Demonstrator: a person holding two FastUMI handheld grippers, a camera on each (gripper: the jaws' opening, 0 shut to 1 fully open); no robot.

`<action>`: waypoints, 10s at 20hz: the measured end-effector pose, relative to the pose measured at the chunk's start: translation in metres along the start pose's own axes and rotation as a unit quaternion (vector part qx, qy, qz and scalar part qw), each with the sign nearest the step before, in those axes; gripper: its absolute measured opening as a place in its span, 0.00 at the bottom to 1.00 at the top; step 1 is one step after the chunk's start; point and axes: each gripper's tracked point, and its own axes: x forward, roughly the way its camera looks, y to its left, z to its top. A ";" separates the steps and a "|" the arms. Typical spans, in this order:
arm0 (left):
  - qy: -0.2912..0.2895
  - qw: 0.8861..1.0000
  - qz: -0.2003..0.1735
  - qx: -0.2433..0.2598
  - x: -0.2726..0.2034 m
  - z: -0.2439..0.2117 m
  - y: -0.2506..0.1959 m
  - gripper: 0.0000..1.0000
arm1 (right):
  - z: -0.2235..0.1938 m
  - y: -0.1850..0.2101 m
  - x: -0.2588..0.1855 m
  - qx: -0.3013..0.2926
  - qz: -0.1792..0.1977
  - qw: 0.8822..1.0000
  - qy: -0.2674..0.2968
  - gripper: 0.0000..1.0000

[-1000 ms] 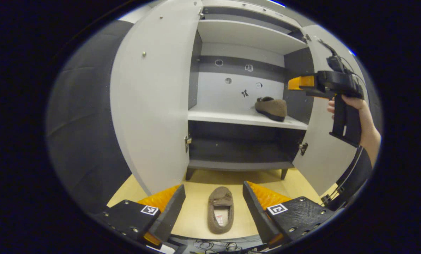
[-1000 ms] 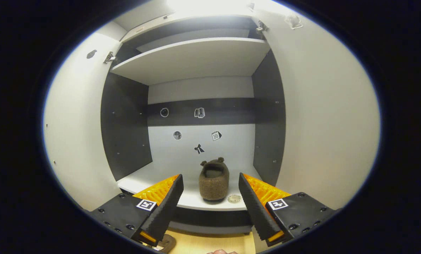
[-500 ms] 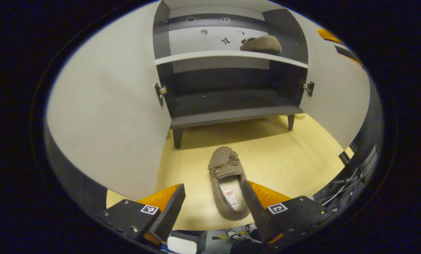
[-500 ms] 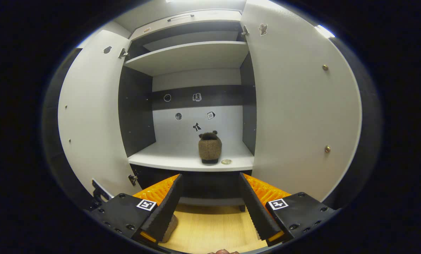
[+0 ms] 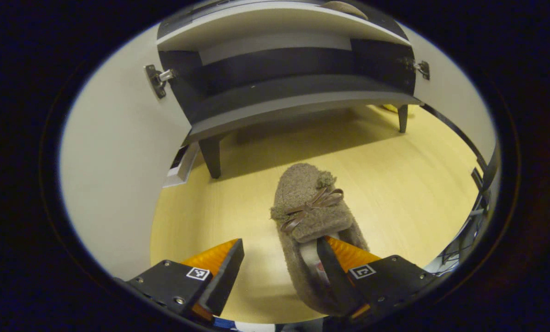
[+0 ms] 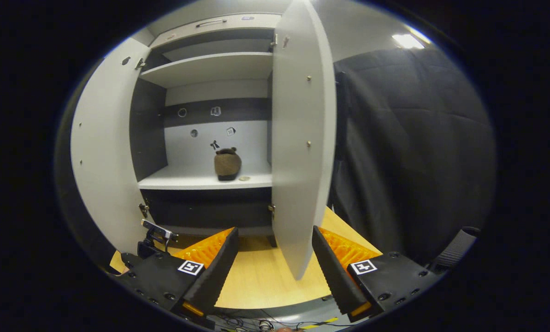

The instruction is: Grab one shoe with the right hand and put it into the shoe cabinet, grab the other shoe with the left hand and put it into the shoe cabinet; then close the right door with the right hand and the left door with the left hand.

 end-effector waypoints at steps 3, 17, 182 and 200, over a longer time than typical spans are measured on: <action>-0.005 0.999 -0.032 -0.016 -0.004 0.019 -0.008 0.71 | -0.008 -0.031 -0.020 0.010 -0.047 0.999 0.007 1.00; -0.007 0.998 -0.022 -0.051 0.008 0.014 -0.009 0.02 | -0.001 -0.124 -0.040 0.038 -0.134 0.990 -0.019 1.00; -0.466 0.876 0.018 -0.125 -0.464 -0.104 0.209 0.93 | 0.085 0.026 0.058 0.004 0.146 0.984 -0.104 0.97; -0.456 0.885 -0.054 -0.077 -0.402 -0.024 0.052 0.93 | 0.044 -0.041 0.042 0.020 0.097 0.993 -0.066 0.98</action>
